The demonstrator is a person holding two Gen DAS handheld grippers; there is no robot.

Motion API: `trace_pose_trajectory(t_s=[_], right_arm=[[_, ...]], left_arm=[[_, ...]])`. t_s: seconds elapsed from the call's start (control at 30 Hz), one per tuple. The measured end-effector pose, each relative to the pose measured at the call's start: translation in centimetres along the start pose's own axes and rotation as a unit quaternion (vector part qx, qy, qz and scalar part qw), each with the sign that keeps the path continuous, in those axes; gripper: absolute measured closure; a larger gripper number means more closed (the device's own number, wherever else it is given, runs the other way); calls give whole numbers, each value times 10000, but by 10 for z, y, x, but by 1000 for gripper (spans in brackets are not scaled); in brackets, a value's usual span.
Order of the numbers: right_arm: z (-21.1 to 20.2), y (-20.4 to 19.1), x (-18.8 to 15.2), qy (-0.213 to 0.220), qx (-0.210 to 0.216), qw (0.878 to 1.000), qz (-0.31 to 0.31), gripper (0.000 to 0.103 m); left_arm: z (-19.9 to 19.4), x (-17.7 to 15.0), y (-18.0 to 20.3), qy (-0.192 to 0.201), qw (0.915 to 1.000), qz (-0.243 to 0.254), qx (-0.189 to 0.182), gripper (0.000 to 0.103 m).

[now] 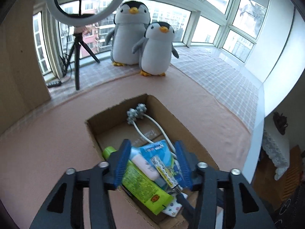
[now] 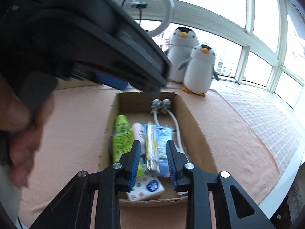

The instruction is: Organize objects

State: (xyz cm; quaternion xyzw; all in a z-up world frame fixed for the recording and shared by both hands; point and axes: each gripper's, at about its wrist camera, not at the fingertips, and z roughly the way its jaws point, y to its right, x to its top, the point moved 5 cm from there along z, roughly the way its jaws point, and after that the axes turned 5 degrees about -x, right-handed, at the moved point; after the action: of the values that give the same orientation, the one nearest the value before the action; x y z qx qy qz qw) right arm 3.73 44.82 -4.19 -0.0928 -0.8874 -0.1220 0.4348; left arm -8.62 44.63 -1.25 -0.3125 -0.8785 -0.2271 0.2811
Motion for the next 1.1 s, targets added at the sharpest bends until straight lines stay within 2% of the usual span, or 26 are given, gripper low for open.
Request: trace_pose_trajectory(t_s=[0.03, 0.13, 0.23, 0.37, 0.43, 0.53, 0.73, 0.93, 1.1], right_arm=[[-3, 6, 0, 66, -92, 9999, 89, 62], [-11, 16, 3, 205, -164, 9994, 241, 55], [-18, 14, 8, 257, -140, 9993, 230, 46], [-27, 4, 21, 374, -120, 9991, 174, 42], [-29, -3, 28, 435, -102, 9989, 156, 33], [-30, -21, 37, 423, 91, 9990, 127, 31], [-25, -72, 47, 282, 524, 9982, -65, 23], [-23, -133, 48, 72, 865, 9957, -336, 11], [-25, -179, 48, -144, 1064, 9932, -443, 9]], left_arm=[[-12, 5, -2, 240, 9995, 65, 180, 22], [-38, 15, -6, 632, 9966, 252, 474, 17], [-57, 19, -12, 794, 9944, 315, 621, 14], [-83, 17, -28, 984, 9920, 244, 755, 11], [-94, 13, -40, 1049, 9906, 176, 858, 10], [-115, 5, -60, 1104, 9889, -40, 992, 10], [-158, -28, -120, 1243, 9799, -626, 1428, 9], [-201, -78, -186, 1321, 9646, -1256, 1905, 9], [-237, -120, -228, 1422, 9513, -1619, 2205, 9]])
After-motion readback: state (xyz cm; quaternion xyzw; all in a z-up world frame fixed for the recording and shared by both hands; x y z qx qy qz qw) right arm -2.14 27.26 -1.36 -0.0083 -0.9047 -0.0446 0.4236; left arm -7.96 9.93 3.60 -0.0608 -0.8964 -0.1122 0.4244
